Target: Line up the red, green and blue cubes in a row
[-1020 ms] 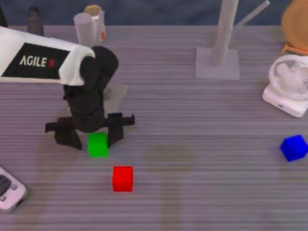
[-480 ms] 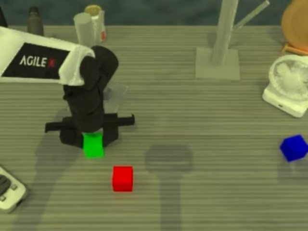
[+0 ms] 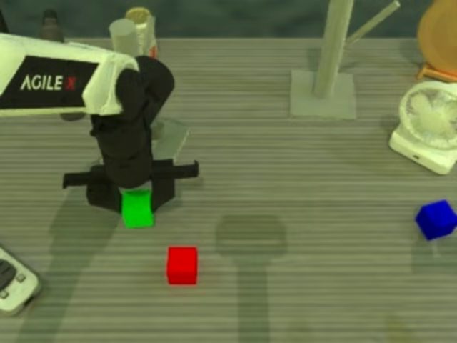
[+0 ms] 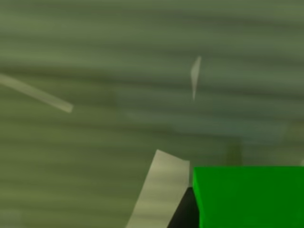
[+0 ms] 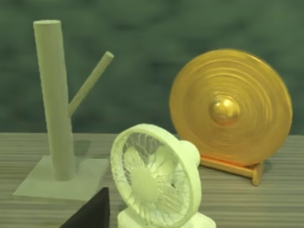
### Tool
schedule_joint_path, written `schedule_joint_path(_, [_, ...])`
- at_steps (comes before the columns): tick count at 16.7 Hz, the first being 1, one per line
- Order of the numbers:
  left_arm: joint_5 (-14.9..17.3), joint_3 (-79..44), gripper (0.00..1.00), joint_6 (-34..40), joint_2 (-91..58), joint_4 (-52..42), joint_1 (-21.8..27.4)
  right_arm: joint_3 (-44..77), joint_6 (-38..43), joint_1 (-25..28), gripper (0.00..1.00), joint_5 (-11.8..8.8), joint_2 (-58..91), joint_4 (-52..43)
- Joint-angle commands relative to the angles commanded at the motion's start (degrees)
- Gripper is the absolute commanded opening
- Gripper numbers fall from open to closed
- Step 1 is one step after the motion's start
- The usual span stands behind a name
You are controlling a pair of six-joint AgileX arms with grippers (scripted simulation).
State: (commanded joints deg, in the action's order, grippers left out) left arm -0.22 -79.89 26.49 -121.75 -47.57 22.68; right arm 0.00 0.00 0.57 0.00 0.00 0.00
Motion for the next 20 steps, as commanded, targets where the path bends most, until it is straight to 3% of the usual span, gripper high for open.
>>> schedule_joint_path(5, [0.0, -4.6, 0.00, 0.0, 4.4, -9.1, -0.7, 0.0, 0.0, 0.0, 1.00, 0.0, 0.0, 0.0])
schedule_joint_path(11, [0.0, -5.3, 0.00, 0.7, 4.3, -9.7, 0.5, 0.0, 0.0, 0.0, 1.00, 0.0, 0.0, 0.0])
schedule_joint_path(14, [-0.1, -8.1, 0.00, 4.9, 3.1, -11.4, 5.5, 0.0, 0.0, 0.0, 1.00, 0.0, 0.0, 0.0])
schedule_joint_path(20, [0.0, -15.0, 0.00, 16.5, 0.4, -16.0, 20.5, 0.0, 0.0, 0.0, 1.00, 0.0, 0.0, 0.0])
